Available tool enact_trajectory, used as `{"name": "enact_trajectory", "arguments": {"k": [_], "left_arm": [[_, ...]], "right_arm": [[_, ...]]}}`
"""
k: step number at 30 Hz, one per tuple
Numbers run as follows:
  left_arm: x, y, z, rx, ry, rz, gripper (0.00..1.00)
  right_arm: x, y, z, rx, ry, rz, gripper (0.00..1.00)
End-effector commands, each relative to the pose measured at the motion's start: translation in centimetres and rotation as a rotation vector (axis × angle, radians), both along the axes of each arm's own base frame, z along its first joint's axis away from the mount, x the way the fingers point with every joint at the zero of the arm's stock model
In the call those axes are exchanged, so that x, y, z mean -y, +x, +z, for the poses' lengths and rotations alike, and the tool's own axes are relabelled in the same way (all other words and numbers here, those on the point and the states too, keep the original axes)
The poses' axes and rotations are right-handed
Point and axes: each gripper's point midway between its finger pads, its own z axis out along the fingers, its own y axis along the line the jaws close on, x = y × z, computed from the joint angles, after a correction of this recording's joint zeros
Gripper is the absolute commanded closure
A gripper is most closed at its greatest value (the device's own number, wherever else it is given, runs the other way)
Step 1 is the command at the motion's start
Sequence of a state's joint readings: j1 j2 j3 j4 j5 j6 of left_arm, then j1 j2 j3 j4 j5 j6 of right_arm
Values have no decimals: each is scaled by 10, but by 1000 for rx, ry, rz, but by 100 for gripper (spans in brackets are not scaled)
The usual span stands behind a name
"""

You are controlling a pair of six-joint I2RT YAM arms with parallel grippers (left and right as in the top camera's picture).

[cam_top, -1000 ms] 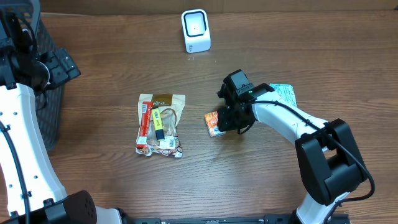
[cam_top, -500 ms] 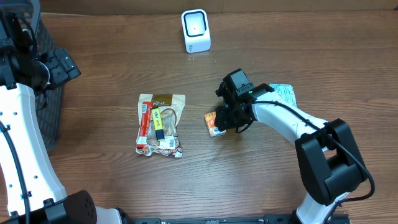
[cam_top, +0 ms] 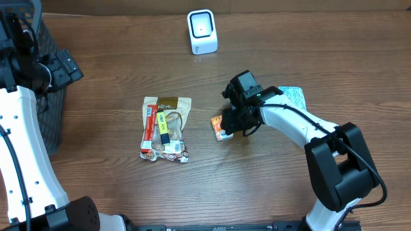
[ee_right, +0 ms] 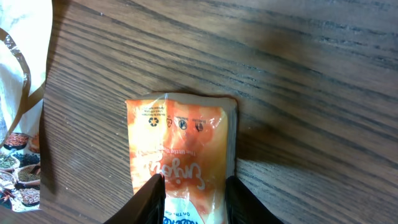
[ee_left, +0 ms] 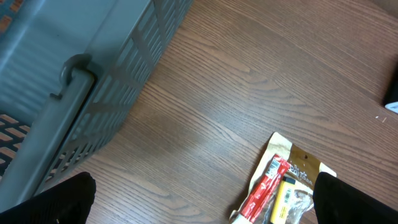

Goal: Scan the item barcode

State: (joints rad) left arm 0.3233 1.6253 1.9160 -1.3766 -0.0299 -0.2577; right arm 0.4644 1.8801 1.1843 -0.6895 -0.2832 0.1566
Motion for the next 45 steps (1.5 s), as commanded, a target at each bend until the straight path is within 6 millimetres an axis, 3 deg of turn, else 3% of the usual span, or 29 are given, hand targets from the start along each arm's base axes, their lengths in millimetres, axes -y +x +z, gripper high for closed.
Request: {"name": "enact_trajectory", "arguments": {"k": [1, 13, 15, 20, 27, 31, 37, 45], "left_arm": [[0, 1, 7, 20, 7, -7, 0], [0, 1, 7, 20, 7, -7, 0], [0, 1, 7, 19, 7, -7, 0], [0, 1, 7, 20, 7, -7, 0], [0, 1, 7, 20, 7, -7, 0], [0, 1, 7, 19, 7, -7, 0], [0, 1, 7, 20, 7, -7, 1], [0, 1, 7, 20, 7, -7, 0]], "right_arm": [[3, 3, 5, 28, -9, -3, 67], [10, -8, -16, 12, -18, -29, 68], [10, -8, -16, 14, -17, -30, 76], [7, -3, -11, 29, -9, -28, 83], [-3, 17, 11, 79, 17, -29, 92], [-2, 16, 12, 71, 12, -29, 90], [0, 11, 10, 49, 0, -28, 70], [10, 18, 7, 82, -54, -47, 69]]}}
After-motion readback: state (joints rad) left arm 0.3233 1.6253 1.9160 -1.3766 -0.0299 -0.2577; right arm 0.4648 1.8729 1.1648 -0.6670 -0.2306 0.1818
